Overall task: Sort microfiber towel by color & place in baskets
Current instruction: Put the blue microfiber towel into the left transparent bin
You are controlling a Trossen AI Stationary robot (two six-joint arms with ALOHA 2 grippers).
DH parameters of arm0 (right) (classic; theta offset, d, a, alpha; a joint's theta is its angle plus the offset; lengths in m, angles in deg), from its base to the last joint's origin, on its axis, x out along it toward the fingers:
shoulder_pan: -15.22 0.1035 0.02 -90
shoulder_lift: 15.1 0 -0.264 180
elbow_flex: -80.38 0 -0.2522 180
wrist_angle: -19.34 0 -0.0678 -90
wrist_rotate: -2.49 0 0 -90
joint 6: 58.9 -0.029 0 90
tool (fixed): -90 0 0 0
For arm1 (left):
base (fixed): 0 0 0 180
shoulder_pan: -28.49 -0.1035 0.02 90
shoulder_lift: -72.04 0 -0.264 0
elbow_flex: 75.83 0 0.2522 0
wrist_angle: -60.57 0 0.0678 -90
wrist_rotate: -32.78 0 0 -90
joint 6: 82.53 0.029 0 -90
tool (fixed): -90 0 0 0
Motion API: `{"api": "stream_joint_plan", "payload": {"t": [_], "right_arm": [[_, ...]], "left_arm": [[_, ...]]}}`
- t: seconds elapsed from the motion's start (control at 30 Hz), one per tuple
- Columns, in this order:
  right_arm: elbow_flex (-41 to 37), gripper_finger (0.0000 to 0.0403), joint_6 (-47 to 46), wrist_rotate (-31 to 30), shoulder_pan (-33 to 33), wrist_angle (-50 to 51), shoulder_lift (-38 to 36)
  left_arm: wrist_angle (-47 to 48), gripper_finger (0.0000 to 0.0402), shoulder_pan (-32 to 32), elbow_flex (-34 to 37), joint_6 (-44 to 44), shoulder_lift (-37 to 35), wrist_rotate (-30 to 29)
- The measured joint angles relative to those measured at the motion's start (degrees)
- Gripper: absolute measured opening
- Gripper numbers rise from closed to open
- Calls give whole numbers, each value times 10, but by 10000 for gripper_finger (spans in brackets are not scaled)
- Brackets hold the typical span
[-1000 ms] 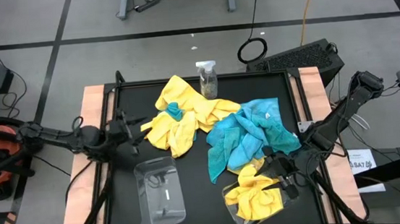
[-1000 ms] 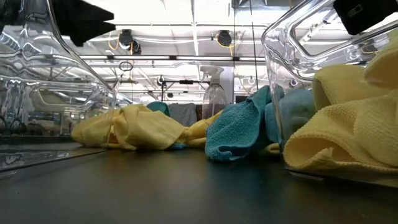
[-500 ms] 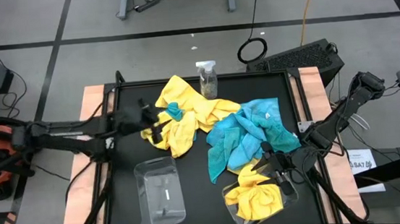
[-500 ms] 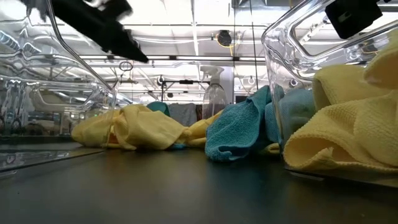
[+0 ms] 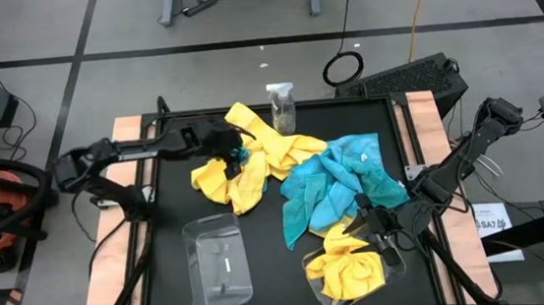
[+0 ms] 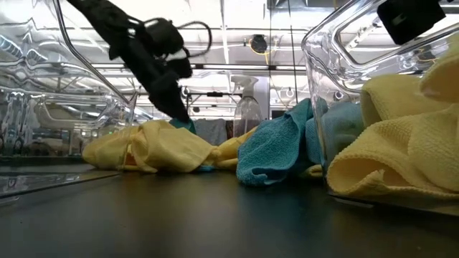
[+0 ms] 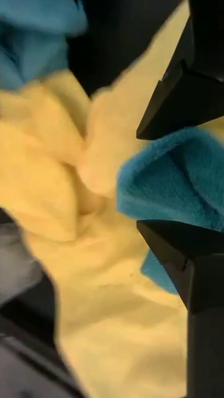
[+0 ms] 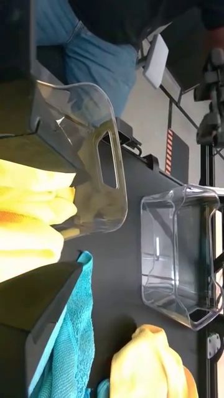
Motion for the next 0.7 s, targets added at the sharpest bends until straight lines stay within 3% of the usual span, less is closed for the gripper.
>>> {"api": "stream_joint_plan", "payload": {"t": [0.17, 0.4, 0.7], "right_arm": [[0, 238, 1, 0, 1, 4, 0], [0, 238, 13, 0, 0, 3, 0], [0, 238, 33, -2, 0, 3, 0]], "left_arm": [[44, 200, 6, -39, 6, 33, 41], [182, 19, 16, -96, 36, 47, 45], [171, 4, 22, -159, 19, 3, -7]]}}
